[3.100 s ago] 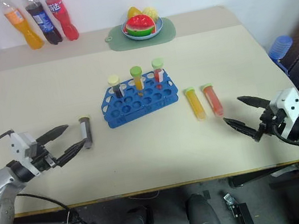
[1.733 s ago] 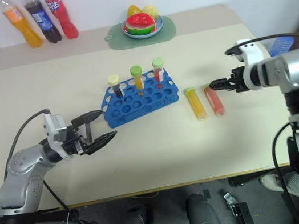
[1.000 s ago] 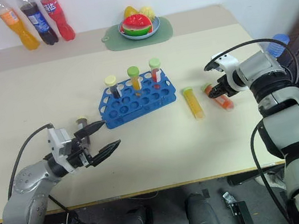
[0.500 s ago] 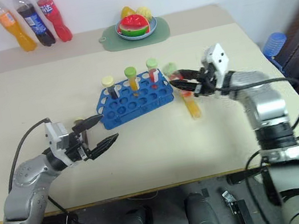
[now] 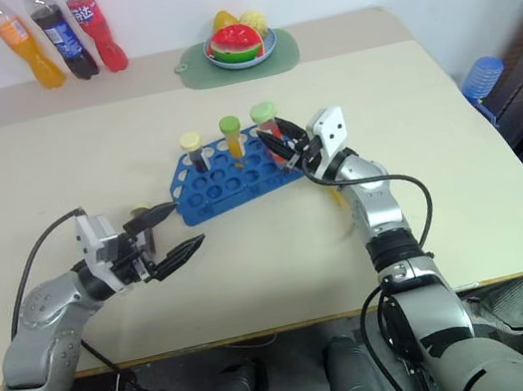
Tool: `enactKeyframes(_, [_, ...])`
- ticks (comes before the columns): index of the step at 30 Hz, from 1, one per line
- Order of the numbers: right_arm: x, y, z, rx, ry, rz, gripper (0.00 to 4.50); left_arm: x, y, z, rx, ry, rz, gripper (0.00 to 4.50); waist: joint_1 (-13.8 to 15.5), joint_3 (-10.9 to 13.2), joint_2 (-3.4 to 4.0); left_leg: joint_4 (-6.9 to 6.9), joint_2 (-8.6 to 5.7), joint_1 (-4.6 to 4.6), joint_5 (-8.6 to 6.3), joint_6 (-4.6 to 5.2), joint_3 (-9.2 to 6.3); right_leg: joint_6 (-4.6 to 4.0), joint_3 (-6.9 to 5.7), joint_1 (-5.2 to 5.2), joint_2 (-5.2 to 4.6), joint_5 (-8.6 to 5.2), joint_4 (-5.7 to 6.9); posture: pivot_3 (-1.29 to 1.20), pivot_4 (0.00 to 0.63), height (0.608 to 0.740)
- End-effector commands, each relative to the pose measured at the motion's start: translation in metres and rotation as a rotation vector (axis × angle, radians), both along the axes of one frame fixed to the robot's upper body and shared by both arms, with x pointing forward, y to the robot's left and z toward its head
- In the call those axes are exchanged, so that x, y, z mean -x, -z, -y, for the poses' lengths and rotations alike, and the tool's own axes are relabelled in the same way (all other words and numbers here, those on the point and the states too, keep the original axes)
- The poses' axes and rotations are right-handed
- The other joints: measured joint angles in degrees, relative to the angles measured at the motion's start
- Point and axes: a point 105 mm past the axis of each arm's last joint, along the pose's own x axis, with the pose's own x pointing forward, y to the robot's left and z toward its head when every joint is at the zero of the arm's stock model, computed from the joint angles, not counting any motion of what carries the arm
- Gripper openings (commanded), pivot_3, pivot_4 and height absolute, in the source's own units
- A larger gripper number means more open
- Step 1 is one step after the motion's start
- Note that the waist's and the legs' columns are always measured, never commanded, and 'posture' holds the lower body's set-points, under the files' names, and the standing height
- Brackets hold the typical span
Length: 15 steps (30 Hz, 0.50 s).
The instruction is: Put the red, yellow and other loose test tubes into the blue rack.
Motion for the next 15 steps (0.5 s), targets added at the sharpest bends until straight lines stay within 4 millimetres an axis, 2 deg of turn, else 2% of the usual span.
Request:
enactKeyframes(1, [0.0,0.004,-0.006,0.007,-0.015,0.011,0.79,0.006,-0.012,-0.003,0.009,-0.014,0.042,4.27,0.0,0.0,0.0,0.01,0.0,0.01,0.0,0.0,0.0,0.0,0.0,0.01,0.0,0.0,0.0,0.0,0.15,0.74])
enactKeyframes(9, [-0.011,0.016,-0.012,-0.024,0.04,-0.025,0.79,0.009,-0.014,-0.003,0.01,-0.026,0.043,4.27,-0.1,0.0,0.01,0.0,0.01,0.05,0.0,-0.01,-0.01,-0.01,0.0,0.04,0.02,0.0,0.02,0.0,0.15,0.74])
enactKeyframes(15, [-0.01,0.02,-0.004,-0.013,0.038,-0.015,0.79,0.009,-0.014,-0.002,0.011,-0.03,0.041,4.27,0.0,0.0,0.0,0.01,0.0,0.05,0.01,-0.01,-0.01,-0.01,0.0,0.09,0.01,0.0,0.01,0.0,0.15,0.74])
